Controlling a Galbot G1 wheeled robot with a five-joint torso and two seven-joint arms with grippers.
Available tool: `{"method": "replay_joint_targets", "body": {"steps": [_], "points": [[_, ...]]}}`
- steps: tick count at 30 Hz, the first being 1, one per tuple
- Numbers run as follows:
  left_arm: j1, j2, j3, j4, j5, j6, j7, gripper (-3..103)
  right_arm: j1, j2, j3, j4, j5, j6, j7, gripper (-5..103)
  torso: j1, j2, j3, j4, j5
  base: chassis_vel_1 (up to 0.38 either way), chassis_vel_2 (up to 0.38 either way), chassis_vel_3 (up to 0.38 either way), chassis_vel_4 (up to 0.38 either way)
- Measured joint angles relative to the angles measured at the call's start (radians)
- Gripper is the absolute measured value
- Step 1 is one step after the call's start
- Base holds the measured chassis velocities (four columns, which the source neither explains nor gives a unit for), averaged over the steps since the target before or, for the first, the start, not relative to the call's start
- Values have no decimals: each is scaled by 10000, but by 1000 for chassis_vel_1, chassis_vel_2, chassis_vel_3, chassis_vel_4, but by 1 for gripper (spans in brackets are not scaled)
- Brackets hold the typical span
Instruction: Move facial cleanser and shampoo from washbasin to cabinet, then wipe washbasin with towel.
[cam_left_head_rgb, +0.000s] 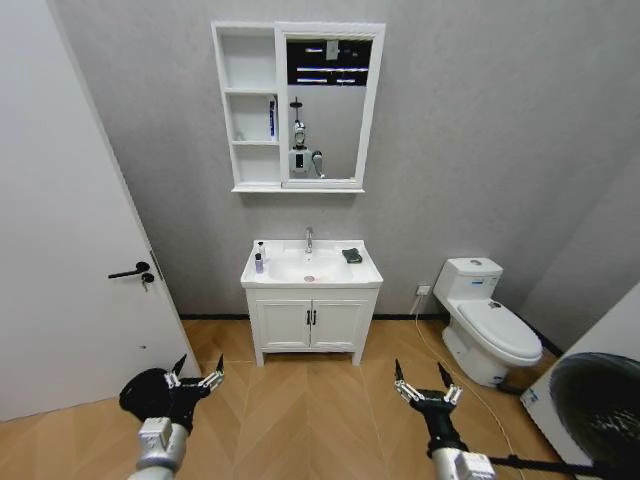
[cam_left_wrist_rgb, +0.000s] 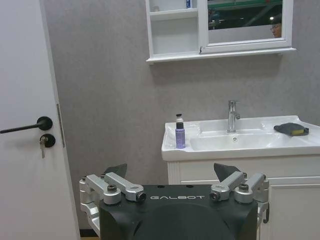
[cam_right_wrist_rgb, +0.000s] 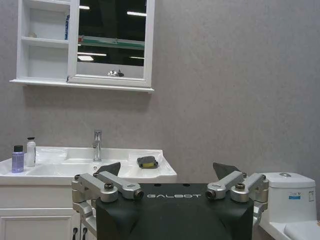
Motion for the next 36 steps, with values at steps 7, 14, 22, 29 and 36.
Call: {"method": "replay_joint_targets", "body": {"steps": [7,14,22,29,36], "points": [[37,-108,19,-51,78,16,8,98,-131,29,-14,-14,46,-4,-160,100,0,0,0,-1,0,0,0,0,0],[50,-81,53,-169,156,33,82,98,-35,-4,-145,-5,16,-220,-234,100,1,0,0,1,0,0,0,0,0],[3,22,85,-160,136,35,108,98,-163,6,-122,206,23,-384,-265,100,0,0,0,-1,-1,0,0,0,0],[4,-52,178,-65,165,31,121,98,-98,23,-265,253,95,-628,-309,100,0,0,0,0,0,0,0,0,0],[1,-128,221,-34,191,17,133,98,-109,17,-289,248,113,-632,-338,100,-2,1,-1,0,0,0,0,0,0]]}}
